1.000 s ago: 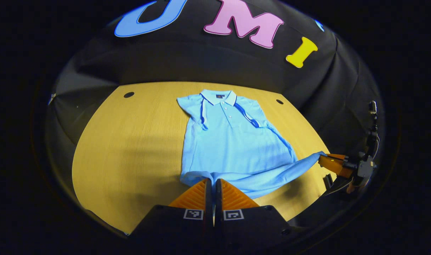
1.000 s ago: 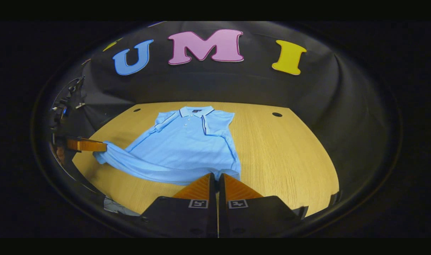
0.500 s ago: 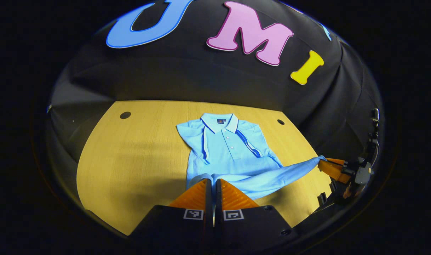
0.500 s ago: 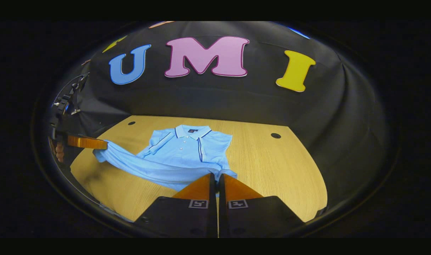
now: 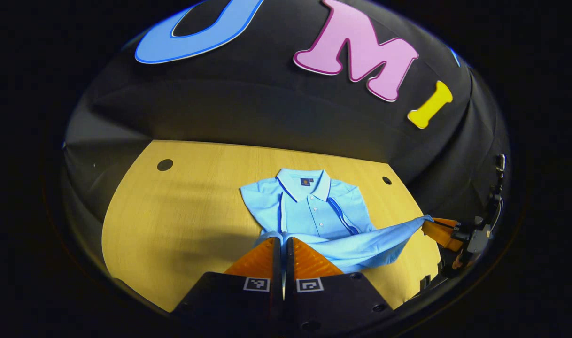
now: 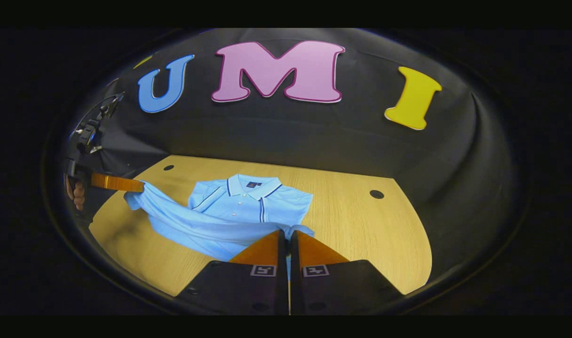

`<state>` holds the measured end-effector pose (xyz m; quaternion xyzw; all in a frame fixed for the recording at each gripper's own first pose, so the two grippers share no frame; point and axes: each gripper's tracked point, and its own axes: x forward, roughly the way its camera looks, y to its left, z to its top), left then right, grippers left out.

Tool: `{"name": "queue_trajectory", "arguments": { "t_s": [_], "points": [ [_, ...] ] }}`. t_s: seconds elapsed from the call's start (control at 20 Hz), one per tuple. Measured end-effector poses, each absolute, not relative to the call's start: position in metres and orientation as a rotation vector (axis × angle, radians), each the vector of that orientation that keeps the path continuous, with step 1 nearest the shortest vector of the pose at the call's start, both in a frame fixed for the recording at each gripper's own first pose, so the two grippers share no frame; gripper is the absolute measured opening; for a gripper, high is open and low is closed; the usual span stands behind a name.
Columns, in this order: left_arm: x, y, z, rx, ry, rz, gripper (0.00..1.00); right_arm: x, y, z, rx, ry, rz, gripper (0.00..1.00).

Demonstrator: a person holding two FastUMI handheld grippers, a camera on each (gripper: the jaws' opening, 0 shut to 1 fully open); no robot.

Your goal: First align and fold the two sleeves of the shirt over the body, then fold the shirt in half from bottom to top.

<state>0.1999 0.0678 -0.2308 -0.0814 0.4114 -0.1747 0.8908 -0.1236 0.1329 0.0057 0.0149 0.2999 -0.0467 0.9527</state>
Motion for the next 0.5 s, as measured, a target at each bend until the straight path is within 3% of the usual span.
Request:
{"name": "queue_trajectory", "arguments": {
  "t_s": [0.35,0.4,0.5],
  "points": [
    [0.267,0.052,-0.256,-0.137,0.852,-0.314,0.06,-0.048,0.104,-0.021,0.044,0.637,-0.058,0.06],
    [0.275,0.050,-0.261,-0.133,0.853,-0.304,0.06,-0.039,0.099,-0.028,0.048,0.647,-0.058,0.11],
    [0.295,0.046,-0.273,-0.135,0.860,-0.280,0.06,-0.020,0.092,-0.041,0.064,0.668,-0.056,0.06]
  ]
}}
